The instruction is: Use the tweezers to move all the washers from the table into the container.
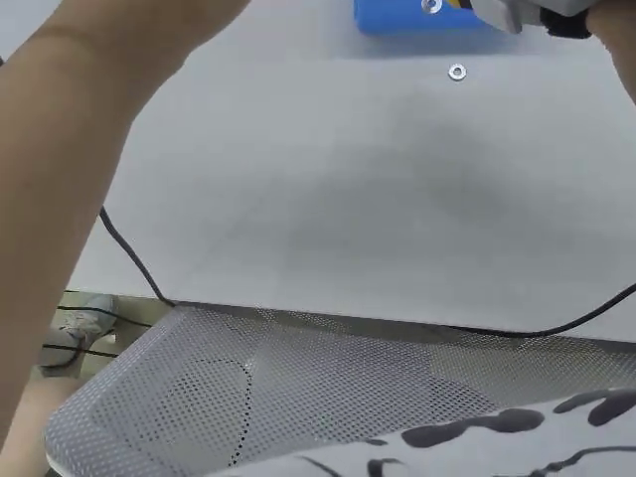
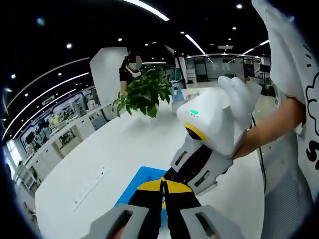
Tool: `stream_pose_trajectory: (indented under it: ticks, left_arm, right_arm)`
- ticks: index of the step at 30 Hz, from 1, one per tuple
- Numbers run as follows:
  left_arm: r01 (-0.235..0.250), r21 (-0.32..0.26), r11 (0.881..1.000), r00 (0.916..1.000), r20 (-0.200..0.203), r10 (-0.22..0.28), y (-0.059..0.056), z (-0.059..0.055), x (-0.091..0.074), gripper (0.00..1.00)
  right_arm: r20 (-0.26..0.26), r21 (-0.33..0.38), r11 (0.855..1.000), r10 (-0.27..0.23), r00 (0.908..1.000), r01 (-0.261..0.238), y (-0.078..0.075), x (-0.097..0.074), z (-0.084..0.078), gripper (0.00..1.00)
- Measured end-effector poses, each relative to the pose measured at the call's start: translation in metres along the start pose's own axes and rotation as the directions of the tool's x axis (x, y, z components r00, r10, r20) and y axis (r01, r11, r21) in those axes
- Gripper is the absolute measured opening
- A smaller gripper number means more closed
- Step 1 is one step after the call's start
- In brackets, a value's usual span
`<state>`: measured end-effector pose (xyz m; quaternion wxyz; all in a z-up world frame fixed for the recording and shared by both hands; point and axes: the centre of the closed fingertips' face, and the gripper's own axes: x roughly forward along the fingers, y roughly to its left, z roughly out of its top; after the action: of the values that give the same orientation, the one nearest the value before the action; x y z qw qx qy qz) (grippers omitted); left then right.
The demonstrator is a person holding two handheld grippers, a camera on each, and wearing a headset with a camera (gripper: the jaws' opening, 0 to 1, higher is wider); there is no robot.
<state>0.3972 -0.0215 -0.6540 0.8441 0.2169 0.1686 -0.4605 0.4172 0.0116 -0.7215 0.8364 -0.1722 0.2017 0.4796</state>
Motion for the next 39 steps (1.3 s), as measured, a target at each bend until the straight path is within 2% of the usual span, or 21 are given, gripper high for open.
stream_pose_trajectory:
  ticks: [3, 6, 13, 20, 28, 39]
  left_arm:
    - [-0.025, -0.009, 1.000, 0.9995, 0.020, 0.025, 0.007, 0.003, 0.006, 0.00]
    - [-0.047, -0.019, 0.999, 0.9986, 0.024, 0.047, 0.013, 0.003, 0.012, 0.00]
    - [-0.092, -0.047, 0.995, 0.9957, 0.001, 0.093, 0.020, -0.010, 0.029, 0.00]
    - [-0.109, -0.061, 0.992, 0.9938, -0.028, 0.108, 0.027, -0.024, 0.043, 0.00]
    - [-0.123, -0.079, 0.989, 0.9918, -0.047, 0.119, 0.035, -0.034, 0.051, 0.00]
    - [-0.120, -0.077, 0.990, 0.9912, -0.065, 0.115, 0.034, -0.039, 0.051, 0.00]
  right_arm:
    - [0.006, -0.027, 0.999, -0.039, 0.9992, 0.039, -0.010, 0.001, 0.002, 0.04]
    - [0.005, -0.037, 0.998, -0.051, 0.9987, 0.051, -0.017, 0.004, 0.001, 0.03]
    - [-0.015, -0.044, 0.996, -0.080, 0.9967, 0.079, -0.030, 0.018, -0.014, 0.03]
    - [-0.032, -0.041, 0.997, -0.073, 0.9968, 0.072, -0.037, 0.033, -0.026, 0.03]
    - [-0.043, -0.019, 0.997, -0.073, 0.9964, 0.072, -0.043, 0.045, -0.032, 0.03]
    - [-0.055, 0.019, 0.998, -0.052, 0.9971, 0.053, -0.040, 0.048, -0.037, 0.04]
